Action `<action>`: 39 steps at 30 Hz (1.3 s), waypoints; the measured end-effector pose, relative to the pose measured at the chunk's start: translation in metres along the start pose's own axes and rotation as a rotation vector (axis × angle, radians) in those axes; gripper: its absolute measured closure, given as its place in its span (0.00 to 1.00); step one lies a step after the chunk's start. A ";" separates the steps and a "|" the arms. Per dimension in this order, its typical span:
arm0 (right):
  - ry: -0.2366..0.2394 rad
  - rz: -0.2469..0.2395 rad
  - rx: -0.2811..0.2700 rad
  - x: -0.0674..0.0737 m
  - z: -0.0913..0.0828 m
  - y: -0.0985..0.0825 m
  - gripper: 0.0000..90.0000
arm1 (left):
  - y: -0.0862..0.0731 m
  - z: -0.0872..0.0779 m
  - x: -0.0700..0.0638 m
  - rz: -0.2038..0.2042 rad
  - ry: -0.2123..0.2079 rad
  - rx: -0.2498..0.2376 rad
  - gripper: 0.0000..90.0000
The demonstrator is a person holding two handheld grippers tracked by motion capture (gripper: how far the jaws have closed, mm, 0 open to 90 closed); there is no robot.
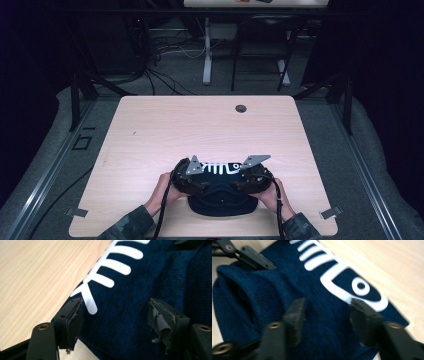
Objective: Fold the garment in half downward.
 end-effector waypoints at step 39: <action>-0.066 0.059 0.068 -0.013 0.037 0.001 0.09 | -0.012 0.024 0.039 -0.109 -0.030 0.057 0.07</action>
Point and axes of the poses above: each handheld gripper's, and its own axes: z roughly forward along the jaws, y roughly out of its top, x roughly to its left, the point moved 3 cm from there along z, roughly forward along the jaws, and after that the axes turned 4 degrees about x, right-handed, at the moved point
